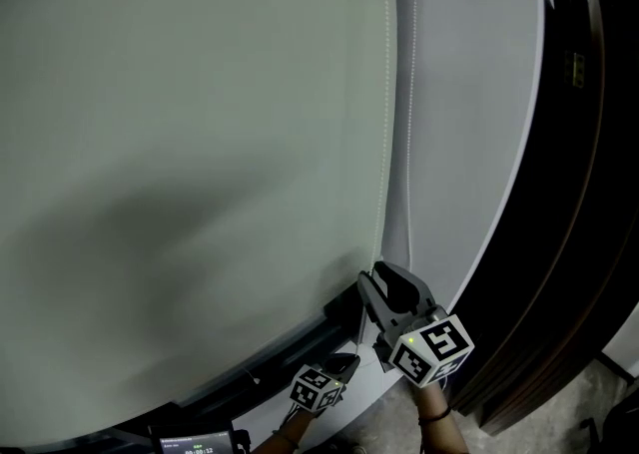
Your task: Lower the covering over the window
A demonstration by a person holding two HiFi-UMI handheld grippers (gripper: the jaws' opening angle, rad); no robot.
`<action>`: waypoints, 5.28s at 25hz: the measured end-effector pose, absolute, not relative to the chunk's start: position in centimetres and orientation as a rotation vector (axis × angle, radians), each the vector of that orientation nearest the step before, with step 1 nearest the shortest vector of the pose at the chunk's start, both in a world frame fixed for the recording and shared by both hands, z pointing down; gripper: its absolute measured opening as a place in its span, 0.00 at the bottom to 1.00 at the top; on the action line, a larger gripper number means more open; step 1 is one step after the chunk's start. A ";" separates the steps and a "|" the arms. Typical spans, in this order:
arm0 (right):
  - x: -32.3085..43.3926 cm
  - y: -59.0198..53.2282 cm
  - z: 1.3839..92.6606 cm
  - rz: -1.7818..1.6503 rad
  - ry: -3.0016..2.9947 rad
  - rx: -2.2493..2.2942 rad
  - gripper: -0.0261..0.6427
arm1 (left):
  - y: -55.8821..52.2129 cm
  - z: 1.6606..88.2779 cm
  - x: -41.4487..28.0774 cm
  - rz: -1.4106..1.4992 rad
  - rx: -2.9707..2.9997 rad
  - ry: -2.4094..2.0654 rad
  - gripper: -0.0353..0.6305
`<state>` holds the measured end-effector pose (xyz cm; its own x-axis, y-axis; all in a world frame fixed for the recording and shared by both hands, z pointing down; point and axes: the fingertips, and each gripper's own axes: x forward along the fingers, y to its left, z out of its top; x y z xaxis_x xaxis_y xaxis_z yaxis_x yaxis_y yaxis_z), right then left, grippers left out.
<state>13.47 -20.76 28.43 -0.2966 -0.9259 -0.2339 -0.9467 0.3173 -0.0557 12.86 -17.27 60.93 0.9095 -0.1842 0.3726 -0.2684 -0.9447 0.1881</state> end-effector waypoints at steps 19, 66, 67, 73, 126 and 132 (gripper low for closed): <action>14.9 -22.4 38.5 -0.123 2.335 -1.787 0.07 | -17.0 55.4 10.2 0.231 2.797 -0.366 0.07; 14.7 -21.6 29.7 0.051 2.441 -1.574 0.23 | -14.7 63.2 14.5 0.680 2.751 -0.165 0.07; 14.6 -21.8 28.3 0.093 2.434 -1.565 0.23 | -14.4 63.5 14.3 0.680 2.744 -0.164 0.07; 15.5 -21.3 22.4 0.238 2.305 -1.550 0.07 | -15.1 63.8 14.3 0.676 2.739 -0.184 0.07; 8.0 -14.8 64.1 -0.755 2.720 -1.794 0.05 | -23.1 28.2 15.5 -0.545 2.979 0.025 0.12; 8.3 -14.6 64.3 -0.764 2.706 -1.801 0.05 | -23.6 29.0 16.5 -0.394 2.955 0.078 0.07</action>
<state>8.33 -14.57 64.32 -0.4046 -0.8208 0.4033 -0.9105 0.3203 -0.2614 16.51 -23.62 29.00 0.9640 0.0308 -0.2643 0.0728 -0.9859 0.1504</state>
